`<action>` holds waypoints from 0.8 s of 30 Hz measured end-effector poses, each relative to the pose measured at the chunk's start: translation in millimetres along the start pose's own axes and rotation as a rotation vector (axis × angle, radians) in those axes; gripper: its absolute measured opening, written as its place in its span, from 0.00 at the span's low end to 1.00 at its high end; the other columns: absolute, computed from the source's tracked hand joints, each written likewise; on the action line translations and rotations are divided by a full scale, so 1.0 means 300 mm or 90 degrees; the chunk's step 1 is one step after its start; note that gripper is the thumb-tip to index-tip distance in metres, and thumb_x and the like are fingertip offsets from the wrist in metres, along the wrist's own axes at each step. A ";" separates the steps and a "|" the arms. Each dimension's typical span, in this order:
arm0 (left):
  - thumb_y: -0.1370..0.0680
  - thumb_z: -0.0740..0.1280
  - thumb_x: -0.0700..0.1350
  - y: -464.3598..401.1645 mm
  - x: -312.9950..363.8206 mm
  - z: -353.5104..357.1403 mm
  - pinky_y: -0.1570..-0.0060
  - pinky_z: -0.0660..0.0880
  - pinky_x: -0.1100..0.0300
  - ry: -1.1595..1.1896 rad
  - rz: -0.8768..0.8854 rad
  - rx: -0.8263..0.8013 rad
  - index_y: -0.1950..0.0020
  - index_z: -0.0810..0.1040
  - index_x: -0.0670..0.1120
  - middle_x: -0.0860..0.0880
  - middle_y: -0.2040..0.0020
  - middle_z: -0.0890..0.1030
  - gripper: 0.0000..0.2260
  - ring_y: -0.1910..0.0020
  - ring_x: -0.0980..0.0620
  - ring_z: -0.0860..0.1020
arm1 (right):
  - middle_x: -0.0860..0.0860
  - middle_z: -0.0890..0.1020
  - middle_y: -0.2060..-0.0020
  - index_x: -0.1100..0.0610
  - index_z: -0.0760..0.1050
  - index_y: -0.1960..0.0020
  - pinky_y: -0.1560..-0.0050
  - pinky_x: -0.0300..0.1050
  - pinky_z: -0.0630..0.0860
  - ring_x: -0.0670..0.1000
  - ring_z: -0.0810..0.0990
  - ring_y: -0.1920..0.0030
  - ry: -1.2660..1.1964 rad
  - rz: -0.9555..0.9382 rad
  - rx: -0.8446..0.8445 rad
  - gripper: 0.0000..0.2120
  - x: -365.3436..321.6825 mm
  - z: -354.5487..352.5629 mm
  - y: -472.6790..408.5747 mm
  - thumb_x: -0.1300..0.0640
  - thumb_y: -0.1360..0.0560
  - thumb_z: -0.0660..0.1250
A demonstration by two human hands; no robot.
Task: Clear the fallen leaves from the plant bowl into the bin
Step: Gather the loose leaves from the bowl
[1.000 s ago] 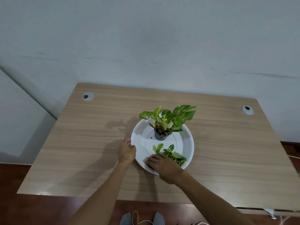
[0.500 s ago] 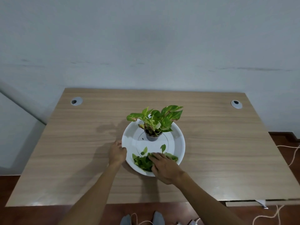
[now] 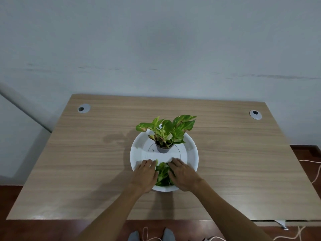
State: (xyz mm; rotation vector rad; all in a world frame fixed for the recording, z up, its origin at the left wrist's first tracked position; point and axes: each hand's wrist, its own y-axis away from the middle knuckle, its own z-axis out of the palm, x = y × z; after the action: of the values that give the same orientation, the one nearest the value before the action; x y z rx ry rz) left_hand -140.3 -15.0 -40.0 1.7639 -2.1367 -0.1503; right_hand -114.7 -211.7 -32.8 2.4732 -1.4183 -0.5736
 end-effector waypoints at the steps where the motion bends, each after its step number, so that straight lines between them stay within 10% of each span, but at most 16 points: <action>1: 0.18 0.50 0.52 0.006 0.003 0.001 0.33 0.66 0.51 -0.011 0.006 -0.002 0.24 0.61 0.45 0.46 0.29 0.69 0.23 0.31 0.47 0.67 | 0.57 0.63 0.23 0.60 0.62 0.25 0.25 0.54 0.65 0.57 0.61 0.23 0.005 -0.022 -0.008 0.25 -0.014 0.019 0.015 0.48 0.16 0.47; 12: 0.22 0.56 0.43 -0.014 -0.043 -0.023 0.33 0.65 0.54 0.034 0.003 0.011 0.26 0.64 0.46 0.48 0.31 0.70 0.22 0.33 0.47 0.68 | 0.56 0.60 0.21 0.58 0.57 0.21 0.22 0.54 0.57 0.56 0.57 0.21 -0.040 -0.054 0.054 0.25 -0.121 -0.009 -0.094 0.51 0.17 0.50; 18: 0.19 0.54 0.46 0.001 -0.053 -0.013 0.29 0.62 0.53 -0.011 0.005 0.009 0.25 0.62 0.42 0.45 0.28 0.66 0.23 0.30 0.46 0.66 | 0.55 0.76 0.35 0.56 0.73 0.32 0.33 0.56 0.70 0.56 0.75 0.37 -0.051 -0.107 0.019 0.20 -0.111 0.008 -0.032 0.52 0.18 0.51; 24: 0.17 0.51 0.50 0.009 -0.022 -0.018 0.25 0.57 0.50 0.016 -0.040 -0.004 0.21 0.52 0.44 0.45 0.23 0.61 0.26 0.25 0.45 0.61 | 0.56 0.74 0.31 0.53 0.65 0.24 0.33 0.47 0.69 0.55 0.74 0.32 -0.365 0.139 0.085 0.22 0.023 -0.069 -0.014 0.50 0.17 0.56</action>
State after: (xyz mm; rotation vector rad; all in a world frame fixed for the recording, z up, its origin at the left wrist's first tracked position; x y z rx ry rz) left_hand -140.0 -7.2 -35.5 1.8201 -2.0632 -0.1504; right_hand -99.1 -215.5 -17.4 2.3001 -1.9523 -1.2426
